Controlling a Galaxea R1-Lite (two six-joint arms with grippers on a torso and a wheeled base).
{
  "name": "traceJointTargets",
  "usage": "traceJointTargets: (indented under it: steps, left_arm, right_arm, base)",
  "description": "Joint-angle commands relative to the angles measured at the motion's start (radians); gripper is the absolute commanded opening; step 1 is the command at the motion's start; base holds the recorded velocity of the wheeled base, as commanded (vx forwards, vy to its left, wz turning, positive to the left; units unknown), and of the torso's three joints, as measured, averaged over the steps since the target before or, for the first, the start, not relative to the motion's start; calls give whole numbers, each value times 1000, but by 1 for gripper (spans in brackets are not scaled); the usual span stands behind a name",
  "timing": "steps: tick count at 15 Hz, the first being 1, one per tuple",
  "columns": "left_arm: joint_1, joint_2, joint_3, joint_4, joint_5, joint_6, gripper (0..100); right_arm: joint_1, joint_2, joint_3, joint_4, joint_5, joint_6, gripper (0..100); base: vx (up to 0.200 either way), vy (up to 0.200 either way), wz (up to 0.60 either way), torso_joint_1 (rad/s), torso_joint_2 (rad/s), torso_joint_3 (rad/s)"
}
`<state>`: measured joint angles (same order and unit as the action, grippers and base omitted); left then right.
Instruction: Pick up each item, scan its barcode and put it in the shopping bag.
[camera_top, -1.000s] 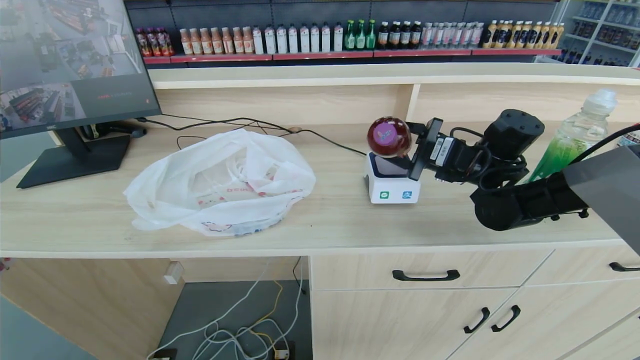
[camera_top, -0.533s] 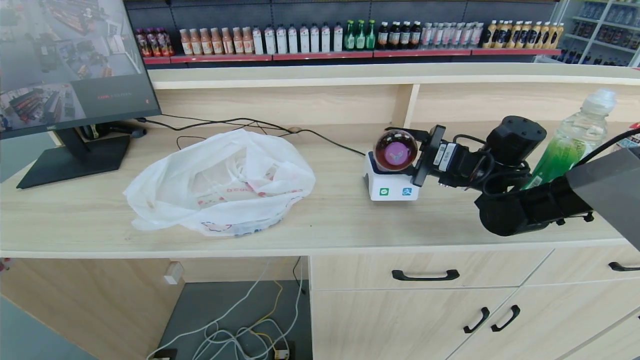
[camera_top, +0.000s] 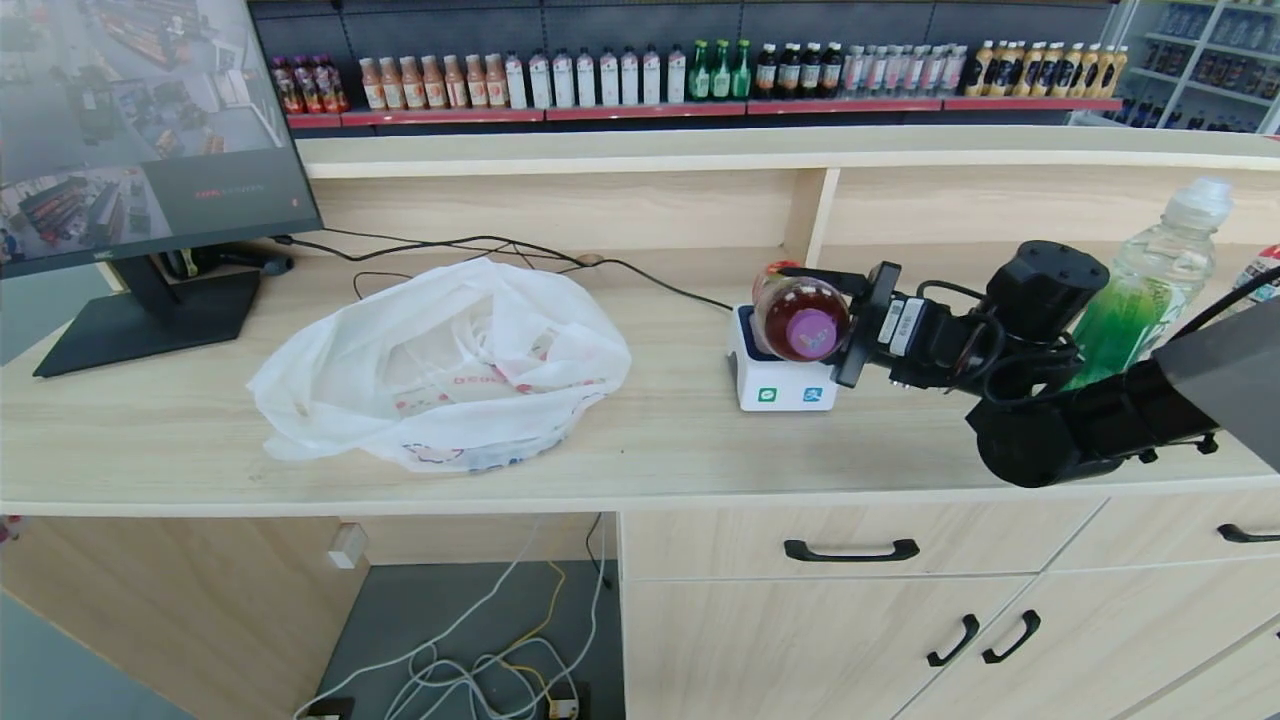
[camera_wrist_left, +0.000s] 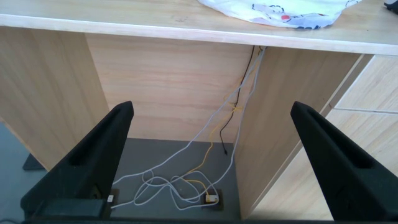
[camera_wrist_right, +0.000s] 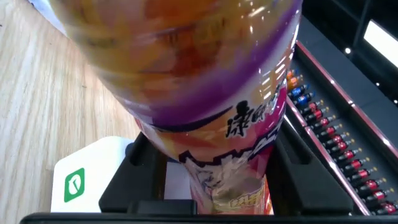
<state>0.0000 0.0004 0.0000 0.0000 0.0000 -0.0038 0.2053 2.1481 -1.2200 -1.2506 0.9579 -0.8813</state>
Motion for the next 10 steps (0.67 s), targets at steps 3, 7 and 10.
traceJointTargets:
  steps: [3, 7, 10]
  left_arm:
    - [0, 0, 0, 0, 0, -1, 100]
    - [0, 0, 0, 0, 0, -1, 100]
    - [0, 0, 0, 0, 0, -1, 100]
  right_arm:
    - [2, -16, 25, -3, 1, -1, 0]
    - [-1, -22, 34, -3, 1, -1, 0]
    - [-3, -27, 37, -3, 1, -1, 0]
  base:
    - [0, 0, 0, 0, 0, 0]
    - [0, 0, 0, 0, 0, 0]
    - [0, 0, 0, 0, 0, 0]
